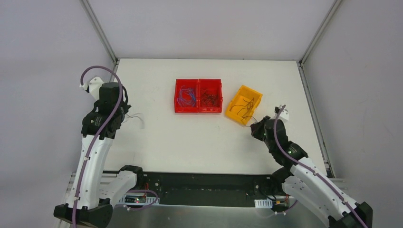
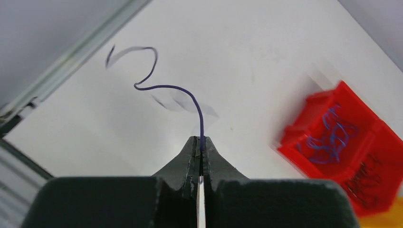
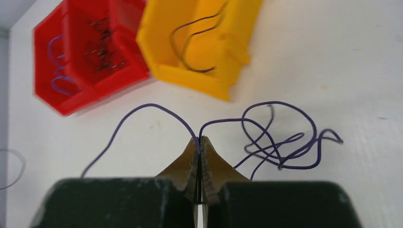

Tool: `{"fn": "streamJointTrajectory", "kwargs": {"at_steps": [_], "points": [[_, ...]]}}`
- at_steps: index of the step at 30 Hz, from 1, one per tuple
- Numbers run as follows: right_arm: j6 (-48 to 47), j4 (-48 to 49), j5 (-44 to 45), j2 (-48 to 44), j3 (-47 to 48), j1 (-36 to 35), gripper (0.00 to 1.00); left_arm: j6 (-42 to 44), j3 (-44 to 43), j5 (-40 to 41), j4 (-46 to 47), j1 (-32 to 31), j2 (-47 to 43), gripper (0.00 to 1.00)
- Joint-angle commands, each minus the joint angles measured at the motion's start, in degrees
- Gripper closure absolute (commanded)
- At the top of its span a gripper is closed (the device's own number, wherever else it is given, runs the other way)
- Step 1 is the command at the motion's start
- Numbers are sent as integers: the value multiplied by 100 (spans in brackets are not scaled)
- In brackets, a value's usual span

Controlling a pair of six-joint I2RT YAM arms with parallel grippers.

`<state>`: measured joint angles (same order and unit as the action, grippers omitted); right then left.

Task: Untangle the cables

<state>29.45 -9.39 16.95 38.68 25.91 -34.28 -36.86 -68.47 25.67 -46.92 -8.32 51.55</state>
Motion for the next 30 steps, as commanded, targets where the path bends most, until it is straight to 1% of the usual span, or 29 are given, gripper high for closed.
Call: {"fn": "streamJointTrajectory", "kwargs": {"at_steps": [1,5,8,14,19,24,30], "points": [[315,-1383,1123,-201,245,322,100,126,-245,1600,-586,212,-100,100],[-75,-1239,455,-51,575,342,100,70,-143,965,-456,215,-243,100],[-313,-1184,275,162,941,346,100,122,-45,938,-432,216,-298,100],[-687,-930,-681,945,2063,356,100,297,134,263,-226,215,-493,100],[-871,-814,-1180,1628,2855,420,100,711,267,-806,116,216,-767,100],[-855,-598,-2200,2431,3388,801,100,975,417,-1767,429,216,-887,100],[-331,142,-3130,3176,3509,1439,100,1259,556,-2428,657,216,-840,100]]}}
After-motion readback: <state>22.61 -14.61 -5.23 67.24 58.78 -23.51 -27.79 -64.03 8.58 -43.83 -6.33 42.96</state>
